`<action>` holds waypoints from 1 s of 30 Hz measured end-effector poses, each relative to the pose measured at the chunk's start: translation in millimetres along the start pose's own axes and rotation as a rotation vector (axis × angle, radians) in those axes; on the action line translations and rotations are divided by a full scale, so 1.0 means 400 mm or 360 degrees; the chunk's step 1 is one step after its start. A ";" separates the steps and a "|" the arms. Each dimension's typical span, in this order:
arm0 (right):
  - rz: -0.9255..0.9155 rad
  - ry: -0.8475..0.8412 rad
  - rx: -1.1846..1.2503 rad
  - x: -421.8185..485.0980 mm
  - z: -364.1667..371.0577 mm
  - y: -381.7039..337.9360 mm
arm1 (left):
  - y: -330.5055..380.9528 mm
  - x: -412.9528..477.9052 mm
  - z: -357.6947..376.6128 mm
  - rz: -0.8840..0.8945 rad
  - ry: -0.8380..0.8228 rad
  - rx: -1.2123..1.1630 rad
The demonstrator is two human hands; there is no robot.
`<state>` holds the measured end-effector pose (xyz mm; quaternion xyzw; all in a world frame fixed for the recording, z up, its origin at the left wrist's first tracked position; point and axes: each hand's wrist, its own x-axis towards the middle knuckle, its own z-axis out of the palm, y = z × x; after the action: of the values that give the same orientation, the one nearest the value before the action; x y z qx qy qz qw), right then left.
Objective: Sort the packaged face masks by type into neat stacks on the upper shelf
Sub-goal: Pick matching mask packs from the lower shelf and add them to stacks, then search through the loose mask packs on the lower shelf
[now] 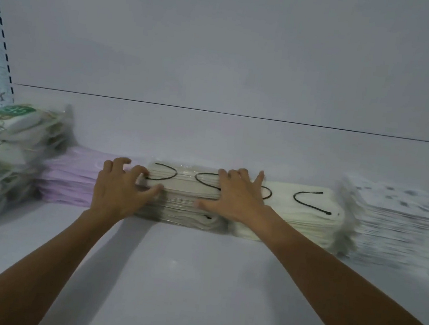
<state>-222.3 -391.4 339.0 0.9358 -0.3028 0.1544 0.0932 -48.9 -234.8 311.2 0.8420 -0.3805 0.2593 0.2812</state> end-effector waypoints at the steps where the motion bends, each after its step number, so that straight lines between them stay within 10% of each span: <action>1: 0.0001 0.0020 -0.0020 0.000 0.003 -0.002 | 0.005 0.000 -0.004 -0.0016 0.0033 0.0021; 17: 0.0214 0.0374 0.0003 -0.387 -0.080 0.055 | 0.146 -0.302 -0.163 0.0501 -0.0035 -0.0378; 30: 0.0491 0.0307 -0.0074 -1.094 0.016 0.201 | 0.429 -0.820 -0.192 0.0245 -0.0351 -0.1236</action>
<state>-605.2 -221.9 188.3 0.8567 -0.4360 0.2489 0.1186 -390.0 -115.8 199.5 0.6649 -0.5399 0.0250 0.5155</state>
